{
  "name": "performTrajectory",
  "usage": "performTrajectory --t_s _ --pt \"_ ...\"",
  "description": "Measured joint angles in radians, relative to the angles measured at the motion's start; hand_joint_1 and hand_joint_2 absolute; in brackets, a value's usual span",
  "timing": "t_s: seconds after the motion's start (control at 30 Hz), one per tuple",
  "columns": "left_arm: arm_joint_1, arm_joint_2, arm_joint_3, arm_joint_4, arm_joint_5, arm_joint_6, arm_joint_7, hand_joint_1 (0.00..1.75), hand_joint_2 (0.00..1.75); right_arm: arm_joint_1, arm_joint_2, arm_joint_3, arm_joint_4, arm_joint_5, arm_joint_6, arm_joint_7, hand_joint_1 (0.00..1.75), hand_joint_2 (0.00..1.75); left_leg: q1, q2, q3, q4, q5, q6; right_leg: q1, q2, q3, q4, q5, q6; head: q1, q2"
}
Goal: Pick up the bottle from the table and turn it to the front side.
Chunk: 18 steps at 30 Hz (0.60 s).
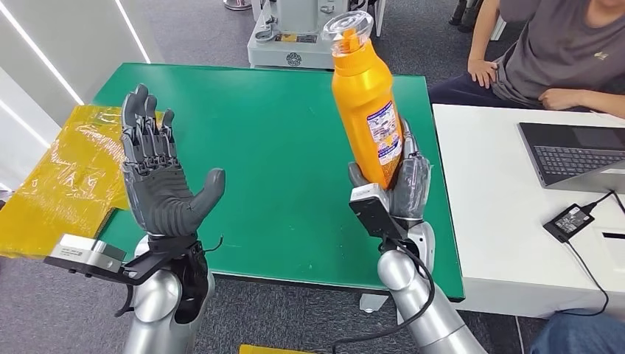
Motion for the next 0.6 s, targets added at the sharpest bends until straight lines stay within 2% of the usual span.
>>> performTrajectory --t_s 0.23,0.37,0.6 --pt "-0.051 -0.008 -0.009 0.006 0.063 -0.122 0.059 0.0 1.75 0.049 0.009 0.004 -0.079 0.049 0.007 -0.039 1.75 1.75 0.0 0.0 0.0 0.0 0.0 0.0 0.0 0.0 0.0 0.0 0.0 0.0 0.0 0.0" --pt "-0.096 -0.013 -0.034 0.047 0.088 -0.212 0.094 0.0 1.75 0.054 0.009 0.02 -0.098 0.054 0.059 -0.06 1.75 1.75 0.0 0.0 0.0 0.0 0.0 0.0 0.0 0.0 0.0 0.0 0.0 0.0 0.0 0.0" --pt "-0.129 -0.015 -0.064 0.093 0.095 -0.242 0.106 0.0 1.75 0.057 0.009 0.04 -0.102 0.054 0.083 -0.066 1.75 1.75 0.0 0.0 0.0 0.0 0.0 0.0 0.0 0.0 0.0 0.0 0.0 0.0 0.0 0.0"
